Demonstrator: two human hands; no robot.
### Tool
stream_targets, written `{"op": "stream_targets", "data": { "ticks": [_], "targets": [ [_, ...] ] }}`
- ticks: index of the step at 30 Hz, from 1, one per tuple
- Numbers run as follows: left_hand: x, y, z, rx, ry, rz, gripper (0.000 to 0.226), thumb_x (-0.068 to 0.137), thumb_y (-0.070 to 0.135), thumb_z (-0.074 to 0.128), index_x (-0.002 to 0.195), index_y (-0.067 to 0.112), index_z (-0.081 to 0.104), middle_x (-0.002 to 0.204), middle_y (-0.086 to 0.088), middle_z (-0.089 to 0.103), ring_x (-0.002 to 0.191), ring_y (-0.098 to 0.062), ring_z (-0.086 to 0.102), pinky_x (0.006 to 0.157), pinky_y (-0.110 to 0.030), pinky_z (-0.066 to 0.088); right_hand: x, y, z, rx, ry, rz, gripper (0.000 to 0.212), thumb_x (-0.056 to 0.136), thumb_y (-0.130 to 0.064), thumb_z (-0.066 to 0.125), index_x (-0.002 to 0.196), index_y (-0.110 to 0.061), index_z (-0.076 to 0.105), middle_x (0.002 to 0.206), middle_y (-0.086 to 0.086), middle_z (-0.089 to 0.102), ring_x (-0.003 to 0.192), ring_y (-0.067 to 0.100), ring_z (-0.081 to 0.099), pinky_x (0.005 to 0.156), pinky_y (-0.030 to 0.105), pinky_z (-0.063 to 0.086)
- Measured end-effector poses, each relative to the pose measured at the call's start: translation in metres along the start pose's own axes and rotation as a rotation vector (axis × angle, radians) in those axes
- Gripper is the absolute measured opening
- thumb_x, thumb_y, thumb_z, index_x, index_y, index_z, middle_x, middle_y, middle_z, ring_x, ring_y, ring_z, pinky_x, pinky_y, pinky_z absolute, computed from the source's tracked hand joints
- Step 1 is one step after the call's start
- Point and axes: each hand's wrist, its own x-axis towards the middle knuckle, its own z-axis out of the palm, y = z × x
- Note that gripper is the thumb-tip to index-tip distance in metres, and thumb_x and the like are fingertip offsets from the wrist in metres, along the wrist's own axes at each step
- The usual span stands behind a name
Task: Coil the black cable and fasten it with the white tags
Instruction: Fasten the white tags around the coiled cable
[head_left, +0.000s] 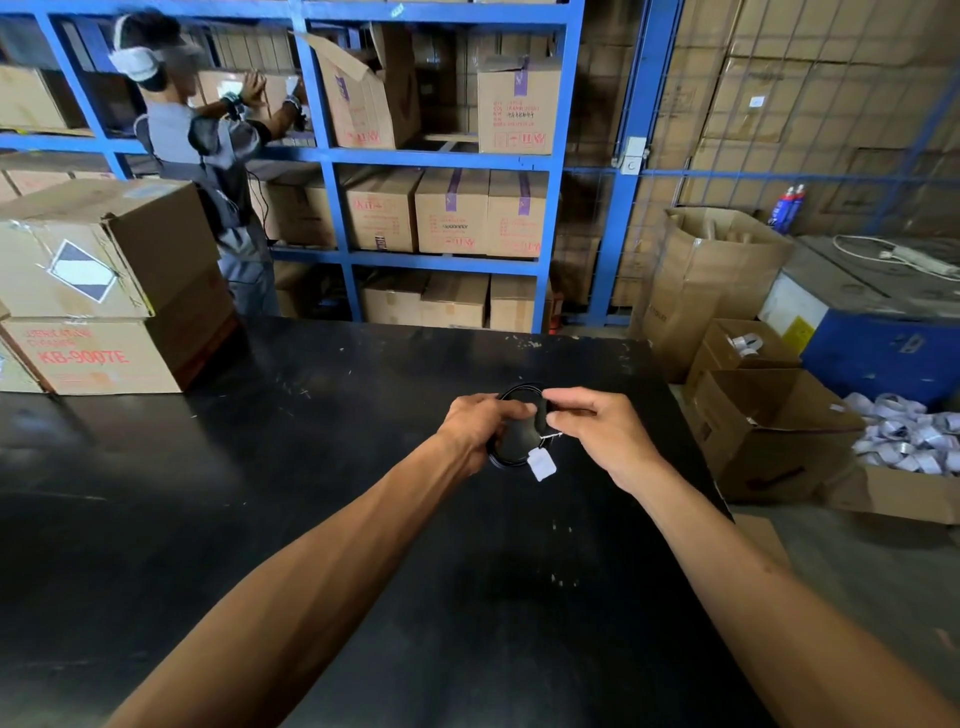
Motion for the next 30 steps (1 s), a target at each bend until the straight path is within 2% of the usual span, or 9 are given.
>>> {"op": "stream_targets", "data": {
  "ticks": [3, 8, 11, 13, 15, 19, 23, 26, 30],
  "targets": [
    [-0.001, -0.003, 0.001, -0.05, 0.02, 0.01, 0.036, 0.074, -0.006, 0.08, 0.107, -0.005, 0.067, 0.048, 0.001, 0.066, 0.031, -0.006, 0.055, 0.036, -0.013, 0.042, -0.001, -0.002, 0.007, -0.051, 0.104, -0.02, 0.036, 0.075, -0.007, 0.089, 0.098, -0.032, 0.078, 0.096, -0.006, 0.076, 0.088, 0.007, 0.074, 0.08, 0.024, 0.061],
    [0.003, -0.009, 0.0, -0.082, 0.046, 0.052, 0.036, 0.07, -0.003, 0.086, 0.099, 0.002, 0.065, 0.052, 0.001, 0.069, 0.034, -0.007, 0.057, 0.037, -0.015, 0.044, 0.0, -0.001, 0.014, -0.09, 0.148, -0.024, 0.039, 0.074, -0.009, 0.09, 0.085, -0.04, 0.071, 0.092, -0.006, 0.073, 0.086, 0.008, 0.073, 0.072, 0.023, 0.062],
    [0.006, -0.007, 0.0, 0.002, 0.02, 0.05, 0.029, 0.074, -0.002, 0.083, 0.099, -0.001, 0.068, 0.054, -0.001, 0.067, 0.034, -0.006, 0.055, 0.037, -0.015, 0.042, -0.001, 0.0, 0.013, -0.162, 0.122, -0.063, 0.035, 0.076, -0.008, 0.088, 0.09, -0.037, 0.072, 0.092, -0.01, 0.073, 0.085, 0.002, 0.072, 0.071, 0.015, 0.057],
    [0.009, -0.003, 0.0, 0.129, 0.037, 0.017, 0.013, 0.078, -0.004, 0.078, 0.087, 0.0, 0.069, 0.052, -0.003, 0.063, 0.031, -0.007, 0.05, 0.037, -0.016, 0.038, -0.005, 0.0, 0.011, -0.306, 0.053, -0.162, 0.033, 0.079, -0.006, 0.085, 0.098, -0.031, 0.074, 0.093, -0.013, 0.07, 0.083, -0.006, 0.069, 0.067, 0.004, 0.05],
    [0.011, 0.001, -0.001, 0.292, 0.038, -0.045, 0.016, 0.082, -0.008, 0.069, 0.073, 0.004, 0.063, 0.042, -0.001, 0.054, 0.029, -0.008, 0.039, 0.037, -0.017, 0.03, -0.01, 0.001, 0.01, -0.456, -0.036, -0.321, 0.033, 0.083, 0.0, 0.08, 0.107, -0.021, 0.074, 0.1, -0.007, 0.068, 0.087, -0.002, 0.069, 0.07, 0.0, 0.047],
    [0.011, 0.012, -0.002, 0.528, -0.076, -0.123, 0.034, 0.087, -0.014, 0.053, 0.061, 0.008, 0.057, 0.05, -0.007, 0.051, 0.032, -0.01, 0.03, 0.039, -0.017, 0.024, -0.016, 0.001, 0.009, -0.689, -0.166, -0.587, 0.029, 0.093, 0.004, 0.067, 0.118, -0.01, 0.068, 0.117, 0.003, 0.059, 0.101, 0.01, 0.064, 0.084, 0.019, 0.055],
    [0.005, 0.017, 0.005, 0.576, -0.143, -0.2, 0.036, 0.088, -0.01, 0.035, 0.064, 0.008, 0.055, 0.048, -0.007, 0.049, 0.03, -0.009, 0.029, 0.037, -0.016, 0.023, -0.019, 0.003, 0.01, -0.835, -0.108, -0.651, 0.028, 0.09, 0.0, 0.07, 0.118, -0.005, 0.068, 0.118, 0.01, 0.059, 0.095, 0.026, 0.068, 0.083, 0.037, 0.061],
    [0.006, 0.017, 0.005, 0.527, -0.189, -0.213, 0.034, 0.087, -0.01, 0.028, 0.071, 0.006, 0.054, 0.057, -0.011, 0.049, 0.032, -0.009, 0.028, 0.037, -0.018, 0.023, -0.018, 0.002, 0.005, -0.798, -0.124, -0.635, 0.033, 0.089, 0.0, 0.072, 0.121, -0.008, 0.072, 0.115, 0.01, 0.06, 0.097, 0.025, 0.067, 0.088, 0.037, 0.059],
    [0.007, 0.013, 0.001, 0.437, -0.301, -0.14, 0.022, 0.094, -0.008, 0.04, 0.081, 0.002, 0.055, 0.066, -0.012, 0.053, 0.037, -0.009, 0.026, 0.04, -0.021, 0.025, -0.014, 0.0, -0.003, -0.648, -0.054, -0.576, 0.029, 0.087, -0.001, 0.077, 0.115, -0.01, 0.078, 0.106, 0.008, 0.061, 0.09, 0.02, 0.067, 0.081, 0.034, 0.06]
  ]
}}
